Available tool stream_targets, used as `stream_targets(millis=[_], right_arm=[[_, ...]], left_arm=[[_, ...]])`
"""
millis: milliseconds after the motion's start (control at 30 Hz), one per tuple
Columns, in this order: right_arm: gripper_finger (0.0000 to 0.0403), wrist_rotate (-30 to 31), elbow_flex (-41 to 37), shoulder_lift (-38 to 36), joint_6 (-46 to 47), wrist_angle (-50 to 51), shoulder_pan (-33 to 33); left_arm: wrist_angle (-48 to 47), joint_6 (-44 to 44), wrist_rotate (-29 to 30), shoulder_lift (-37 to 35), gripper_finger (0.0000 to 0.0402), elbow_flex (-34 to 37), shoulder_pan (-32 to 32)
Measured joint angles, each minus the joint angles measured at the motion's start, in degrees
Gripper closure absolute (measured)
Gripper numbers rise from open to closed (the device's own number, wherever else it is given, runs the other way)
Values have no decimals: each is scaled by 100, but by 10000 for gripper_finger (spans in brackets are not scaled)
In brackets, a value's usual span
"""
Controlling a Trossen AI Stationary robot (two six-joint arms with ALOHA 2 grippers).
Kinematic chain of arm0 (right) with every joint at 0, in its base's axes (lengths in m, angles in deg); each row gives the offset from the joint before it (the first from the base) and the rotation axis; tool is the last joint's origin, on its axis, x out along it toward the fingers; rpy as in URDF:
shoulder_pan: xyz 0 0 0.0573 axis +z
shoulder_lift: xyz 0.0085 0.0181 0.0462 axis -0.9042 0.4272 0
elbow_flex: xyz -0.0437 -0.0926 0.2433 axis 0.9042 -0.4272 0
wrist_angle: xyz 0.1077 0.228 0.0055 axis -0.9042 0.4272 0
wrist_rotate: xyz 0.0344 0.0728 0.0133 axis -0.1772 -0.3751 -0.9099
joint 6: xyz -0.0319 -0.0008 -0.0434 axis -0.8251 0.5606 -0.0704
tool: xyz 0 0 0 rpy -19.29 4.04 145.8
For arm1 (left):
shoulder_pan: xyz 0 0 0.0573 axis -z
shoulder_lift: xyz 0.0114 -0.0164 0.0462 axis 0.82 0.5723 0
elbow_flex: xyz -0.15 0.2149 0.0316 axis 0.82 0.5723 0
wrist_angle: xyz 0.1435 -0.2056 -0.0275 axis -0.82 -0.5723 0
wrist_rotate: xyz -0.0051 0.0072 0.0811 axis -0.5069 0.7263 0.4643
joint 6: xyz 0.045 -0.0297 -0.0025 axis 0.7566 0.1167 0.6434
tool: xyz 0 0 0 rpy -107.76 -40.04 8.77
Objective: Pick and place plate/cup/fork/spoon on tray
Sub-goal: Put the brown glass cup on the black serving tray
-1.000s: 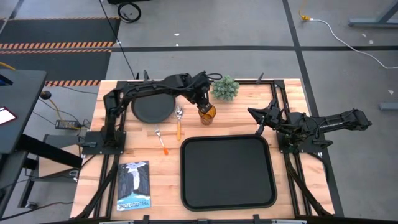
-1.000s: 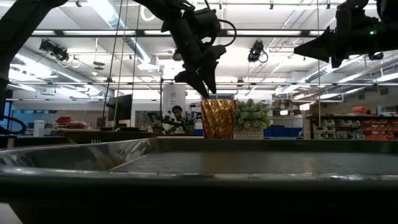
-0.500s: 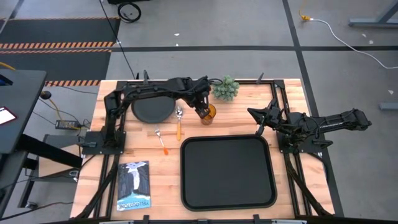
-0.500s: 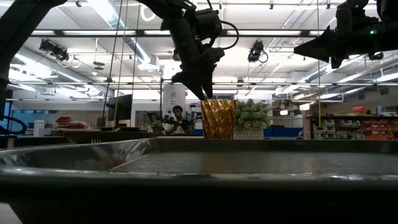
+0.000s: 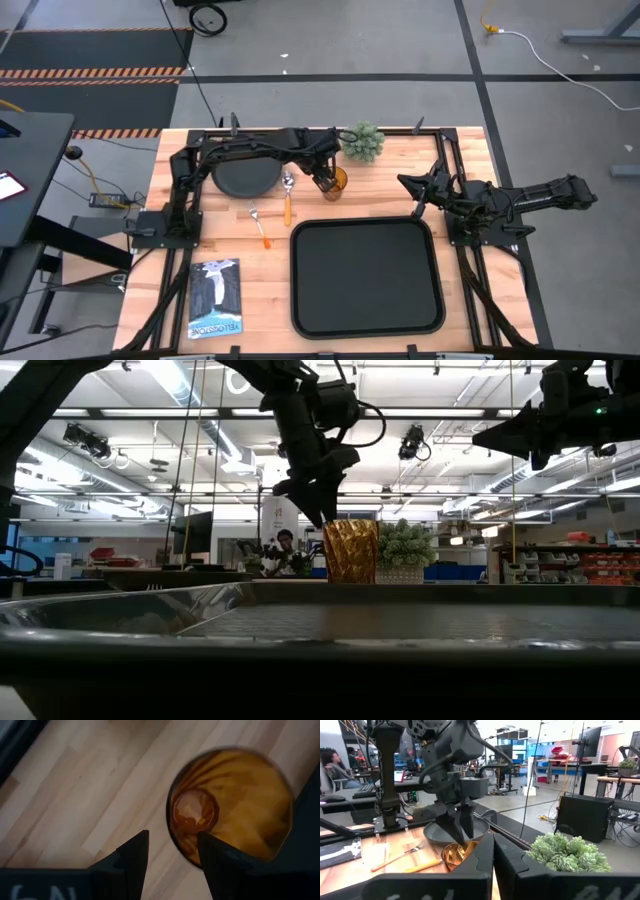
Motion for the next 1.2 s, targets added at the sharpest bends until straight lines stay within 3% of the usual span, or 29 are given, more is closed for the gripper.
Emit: stream_targets(millis=[567, 1033, 1200], right_arm=[[390, -35, 2, 0, -15, -40, 2], [390, 51, 2, 0, -313, -35, 2], [390, 52, 2, 0, -356, -35, 2]], left_arm=[[211, 26, -92, 243, 232, -2, 17], [216, -111, -96, 243, 310, -2, 17], [223, -153, -445, 243, 351, -2, -50]])
